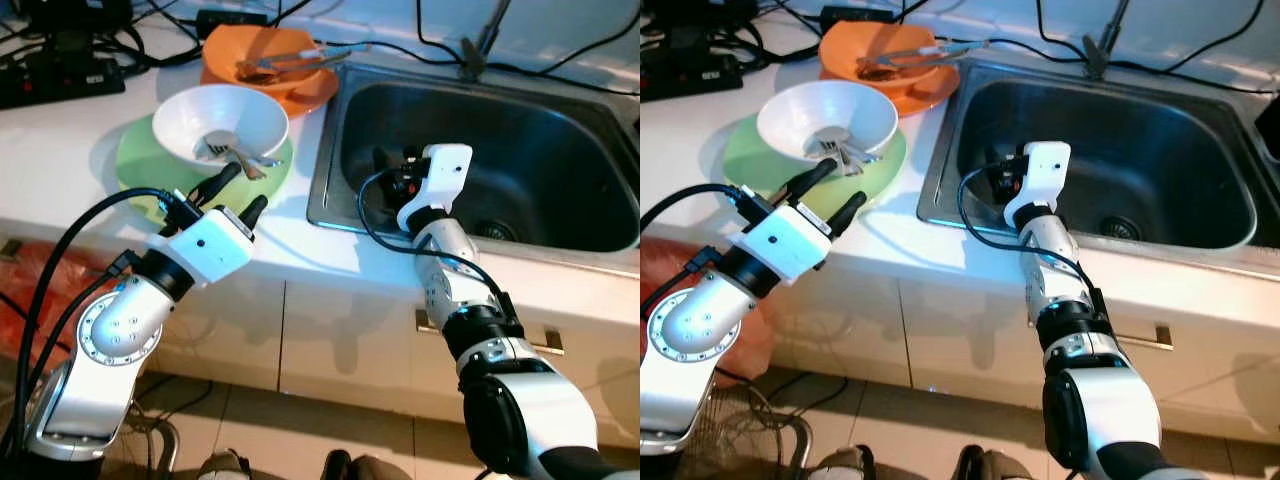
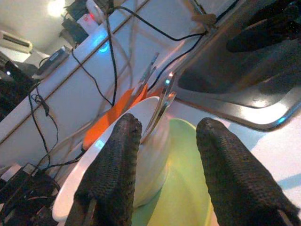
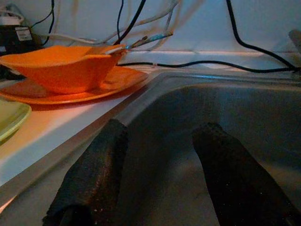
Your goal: Kitchen organization
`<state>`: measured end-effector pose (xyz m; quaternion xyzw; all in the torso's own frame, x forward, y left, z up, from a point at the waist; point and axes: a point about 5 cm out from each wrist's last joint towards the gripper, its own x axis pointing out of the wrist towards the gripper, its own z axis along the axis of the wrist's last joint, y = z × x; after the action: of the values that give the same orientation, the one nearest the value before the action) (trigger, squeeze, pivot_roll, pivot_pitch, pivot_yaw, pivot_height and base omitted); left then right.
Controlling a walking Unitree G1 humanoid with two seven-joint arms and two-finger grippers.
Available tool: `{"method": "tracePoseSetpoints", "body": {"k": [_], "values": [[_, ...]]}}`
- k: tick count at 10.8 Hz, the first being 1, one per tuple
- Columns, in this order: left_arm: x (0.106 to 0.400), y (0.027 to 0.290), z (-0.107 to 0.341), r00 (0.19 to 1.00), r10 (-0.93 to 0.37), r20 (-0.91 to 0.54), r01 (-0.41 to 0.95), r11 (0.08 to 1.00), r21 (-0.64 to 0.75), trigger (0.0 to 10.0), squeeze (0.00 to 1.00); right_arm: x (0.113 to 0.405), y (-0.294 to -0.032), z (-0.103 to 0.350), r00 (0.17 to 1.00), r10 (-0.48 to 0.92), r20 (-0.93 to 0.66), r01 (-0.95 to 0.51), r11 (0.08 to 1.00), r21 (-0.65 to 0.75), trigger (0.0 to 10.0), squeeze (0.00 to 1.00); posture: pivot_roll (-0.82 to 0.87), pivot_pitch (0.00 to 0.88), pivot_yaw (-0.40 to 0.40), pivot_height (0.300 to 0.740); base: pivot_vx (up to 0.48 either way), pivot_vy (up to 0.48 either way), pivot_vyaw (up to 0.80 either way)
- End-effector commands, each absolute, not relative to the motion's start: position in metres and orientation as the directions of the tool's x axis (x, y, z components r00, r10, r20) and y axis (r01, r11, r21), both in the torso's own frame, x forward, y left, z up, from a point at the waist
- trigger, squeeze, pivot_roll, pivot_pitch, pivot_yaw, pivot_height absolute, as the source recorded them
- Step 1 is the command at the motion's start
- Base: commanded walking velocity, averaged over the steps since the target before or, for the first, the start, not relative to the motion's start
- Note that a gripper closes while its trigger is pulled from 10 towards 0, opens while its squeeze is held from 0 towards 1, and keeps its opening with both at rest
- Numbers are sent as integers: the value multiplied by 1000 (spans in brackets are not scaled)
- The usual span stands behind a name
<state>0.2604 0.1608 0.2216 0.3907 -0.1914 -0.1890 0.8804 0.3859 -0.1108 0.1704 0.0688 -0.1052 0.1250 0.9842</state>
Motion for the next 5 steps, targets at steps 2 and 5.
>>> {"method": "tracePoseSetpoints", "body": {"k": [2, 5], "values": [[262, 159, 223, 851, -484, 202, 174, 624, 762, 10000, 0, 380, -118, 143, 969, 217, 116, -231, 964, 132, 10000, 0, 163, 161, -82, 740, 0, -336, 0], [263, 161, 225, 855, -472, 215, 159, 634, 757, 10000, 0, 380, -118, 143, 969, 219, 115, -233, 964, 131, 10000, 0, 164, 161, -84, 740, 0, 0, 0]]}}
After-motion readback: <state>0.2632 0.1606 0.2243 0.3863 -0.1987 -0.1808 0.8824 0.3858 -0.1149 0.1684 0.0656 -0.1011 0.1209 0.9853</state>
